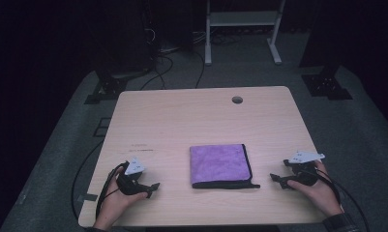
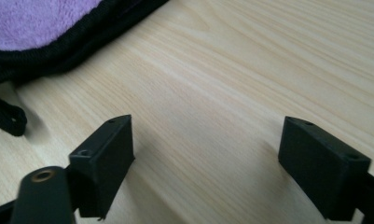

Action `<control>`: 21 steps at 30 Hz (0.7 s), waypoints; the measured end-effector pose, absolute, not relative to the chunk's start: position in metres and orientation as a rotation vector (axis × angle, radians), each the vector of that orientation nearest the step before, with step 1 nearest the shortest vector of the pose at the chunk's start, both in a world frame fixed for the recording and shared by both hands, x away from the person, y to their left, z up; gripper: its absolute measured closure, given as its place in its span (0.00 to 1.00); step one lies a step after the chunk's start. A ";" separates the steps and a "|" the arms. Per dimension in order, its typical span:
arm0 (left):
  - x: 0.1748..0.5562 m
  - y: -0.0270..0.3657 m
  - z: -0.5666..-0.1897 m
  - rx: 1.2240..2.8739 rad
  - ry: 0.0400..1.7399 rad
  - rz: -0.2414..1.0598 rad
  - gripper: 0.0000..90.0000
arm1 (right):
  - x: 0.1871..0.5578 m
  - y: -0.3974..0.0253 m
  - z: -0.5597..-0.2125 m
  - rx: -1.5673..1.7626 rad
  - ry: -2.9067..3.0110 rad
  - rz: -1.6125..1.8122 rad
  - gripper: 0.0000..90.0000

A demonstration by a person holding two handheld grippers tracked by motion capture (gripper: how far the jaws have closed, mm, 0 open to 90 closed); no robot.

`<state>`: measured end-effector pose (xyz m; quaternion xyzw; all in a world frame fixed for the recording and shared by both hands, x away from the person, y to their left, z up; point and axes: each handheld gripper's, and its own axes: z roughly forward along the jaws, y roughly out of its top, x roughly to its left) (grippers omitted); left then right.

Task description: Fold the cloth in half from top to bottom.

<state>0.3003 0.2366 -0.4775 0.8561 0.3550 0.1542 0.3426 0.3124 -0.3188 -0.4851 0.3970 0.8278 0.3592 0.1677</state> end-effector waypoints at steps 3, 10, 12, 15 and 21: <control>0.299 0.240 -0.479 2.218 0.923 0.399 0.09 | 0.310 -0.323 -0.487 1.131 2.341 1.031 0.15; 0.297 0.252 -0.483 2.200 0.913 0.405 0.01 | 0.308 -0.328 -0.487 1.147 2.332 1.027 0.14; 0.297 0.252 -0.484 2.201 0.912 0.405 0.00 | 0.308 -0.328 -0.487 1.148 2.332 1.027 0.14; 0.297 0.252 -0.484 2.201 0.912 0.405 0.00 | 0.308 -0.328 -0.487 1.150 2.332 1.025 0.14; 0.297 0.252 -0.484 2.201 0.912 0.405 0.00 | 0.308 -0.327 -0.487 1.169 2.324 1.017 0.12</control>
